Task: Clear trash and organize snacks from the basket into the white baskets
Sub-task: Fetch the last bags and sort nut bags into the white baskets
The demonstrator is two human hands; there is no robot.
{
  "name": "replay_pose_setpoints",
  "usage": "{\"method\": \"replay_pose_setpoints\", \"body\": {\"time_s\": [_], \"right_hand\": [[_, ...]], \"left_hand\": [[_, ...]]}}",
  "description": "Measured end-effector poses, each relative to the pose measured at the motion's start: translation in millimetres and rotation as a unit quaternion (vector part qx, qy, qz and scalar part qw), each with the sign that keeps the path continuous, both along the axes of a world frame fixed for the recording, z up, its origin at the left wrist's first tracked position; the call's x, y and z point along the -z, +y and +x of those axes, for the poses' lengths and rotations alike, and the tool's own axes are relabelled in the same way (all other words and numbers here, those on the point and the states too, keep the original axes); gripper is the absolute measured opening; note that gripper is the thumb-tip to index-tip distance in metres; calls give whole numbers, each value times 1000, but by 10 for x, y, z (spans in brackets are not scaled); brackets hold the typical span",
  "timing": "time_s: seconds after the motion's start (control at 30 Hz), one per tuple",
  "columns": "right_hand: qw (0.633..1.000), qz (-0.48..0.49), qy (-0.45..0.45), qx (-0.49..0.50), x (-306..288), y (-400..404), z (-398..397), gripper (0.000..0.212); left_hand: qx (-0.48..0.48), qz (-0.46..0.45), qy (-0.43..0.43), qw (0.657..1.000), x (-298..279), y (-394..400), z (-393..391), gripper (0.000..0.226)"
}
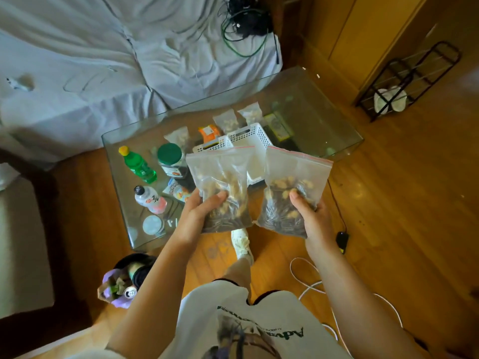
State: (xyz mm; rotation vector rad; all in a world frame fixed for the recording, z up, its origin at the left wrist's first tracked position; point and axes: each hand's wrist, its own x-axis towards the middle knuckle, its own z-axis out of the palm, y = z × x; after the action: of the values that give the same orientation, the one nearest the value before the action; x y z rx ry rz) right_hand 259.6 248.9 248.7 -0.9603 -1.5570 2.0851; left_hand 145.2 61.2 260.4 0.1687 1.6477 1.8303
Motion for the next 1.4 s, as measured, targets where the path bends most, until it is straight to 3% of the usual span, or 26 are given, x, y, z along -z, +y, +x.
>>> {"method": "replay_pose_setpoints", "body": {"time_s": [0.07, 0.27, 0.57, 0.93, 1.1, 1.23, 1.33, 1.4], "right_hand": [[1000, -2, 5, -2, -26, 255, -267, 24], [1000, -3, 9, 1, -152, 960, -1053, 33], [999, -29, -19, -4, -38, 1715, -1950, 28], [993, -62, -87, -50, 423, 2612, -2889, 28], [984, -79, -133, -84, 981, 2777, -3162, 34], [975, -93, -178, -95, 1622, 2760, -3286, 39], [967, -117, -191, -119, 2086, 2676, -3371, 41], [960, -137, -201, -138, 2353, 2628, -3423, 47]], "left_hand": [[1, -2, 1, 1000, 25, 261, -276, 29], [8, 10, -7, 1000, -78, 1054, -1089, 16], [-5, -7, -27, 1000, -35, 1826, -1977, 30], [-152, -73, -54, 984, 311, 2491, -2479, 20], [-263, -98, -72, 957, 824, 2721, -2589, 25], [-325, -142, -103, 929, 1508, 2885, -2619, 27], [-354, -172, -139, 909, 2064, 2984, -2583, 14], [-378, -188, -177, 889, 2406, 3043, -2540, 21]]}}
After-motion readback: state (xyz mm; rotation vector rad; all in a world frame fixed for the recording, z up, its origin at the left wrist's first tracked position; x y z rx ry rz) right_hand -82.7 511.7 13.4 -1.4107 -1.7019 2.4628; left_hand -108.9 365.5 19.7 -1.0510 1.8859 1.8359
